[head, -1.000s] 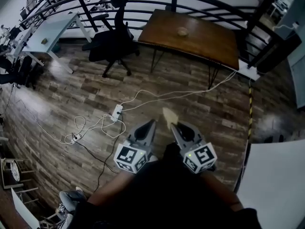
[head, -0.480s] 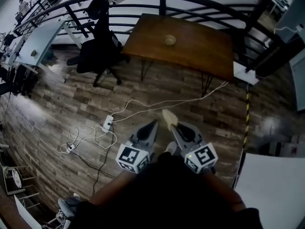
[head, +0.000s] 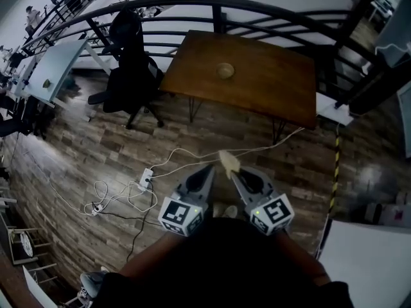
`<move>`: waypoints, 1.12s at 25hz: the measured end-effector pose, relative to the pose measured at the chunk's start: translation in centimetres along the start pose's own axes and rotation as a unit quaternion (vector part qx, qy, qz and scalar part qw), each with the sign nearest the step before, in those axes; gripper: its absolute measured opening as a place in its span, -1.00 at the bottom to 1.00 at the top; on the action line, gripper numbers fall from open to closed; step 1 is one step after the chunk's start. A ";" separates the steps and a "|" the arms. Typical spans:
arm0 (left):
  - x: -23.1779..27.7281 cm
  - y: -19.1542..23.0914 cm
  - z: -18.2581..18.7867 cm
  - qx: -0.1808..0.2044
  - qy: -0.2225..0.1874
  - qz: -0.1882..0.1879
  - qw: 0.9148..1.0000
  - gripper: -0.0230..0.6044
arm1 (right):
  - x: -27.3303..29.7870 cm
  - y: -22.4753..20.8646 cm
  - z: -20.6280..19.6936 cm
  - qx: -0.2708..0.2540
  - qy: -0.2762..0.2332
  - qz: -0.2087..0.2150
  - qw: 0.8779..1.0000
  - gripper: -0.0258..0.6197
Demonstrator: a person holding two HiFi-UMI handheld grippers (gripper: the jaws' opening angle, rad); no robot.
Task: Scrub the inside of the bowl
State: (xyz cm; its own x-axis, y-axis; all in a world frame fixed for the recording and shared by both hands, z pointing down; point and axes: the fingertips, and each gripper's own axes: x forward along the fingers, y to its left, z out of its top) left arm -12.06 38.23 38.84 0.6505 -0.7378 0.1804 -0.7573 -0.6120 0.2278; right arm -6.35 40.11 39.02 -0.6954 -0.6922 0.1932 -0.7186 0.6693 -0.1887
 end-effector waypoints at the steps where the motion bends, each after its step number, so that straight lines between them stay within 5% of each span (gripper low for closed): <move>1: 0.7 0.7 0.1 -0.001 0.001 -0.001 1.000 -0.94 | 0.7 -0.6 0.2 -0.001 -0.001 -0.001 1.000 -0.77; 14: 11.8 13.4 6.7 0.001 -0.011 -0.084 0.996 -0.94 | 14.0 -9.8 6.4 0.001 -0.020 -0.086 0.996 -0.77; 28: 14.7 26.4 10.1 -0.012 -0.015 -0.104 0.994 -0.94 | 26.9 -10.9 9.3 -0.012 -0.010 -0.111 0.994 -0.77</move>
State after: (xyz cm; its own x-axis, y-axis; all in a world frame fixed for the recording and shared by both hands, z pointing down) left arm -23.06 8.30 37.82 0.7910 -0.6038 0.0989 -0.6044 -0.7461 0.2794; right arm -17.19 11.74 37.33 -0.5192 -0.8287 0.2088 -0.8546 0.5049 -0.1212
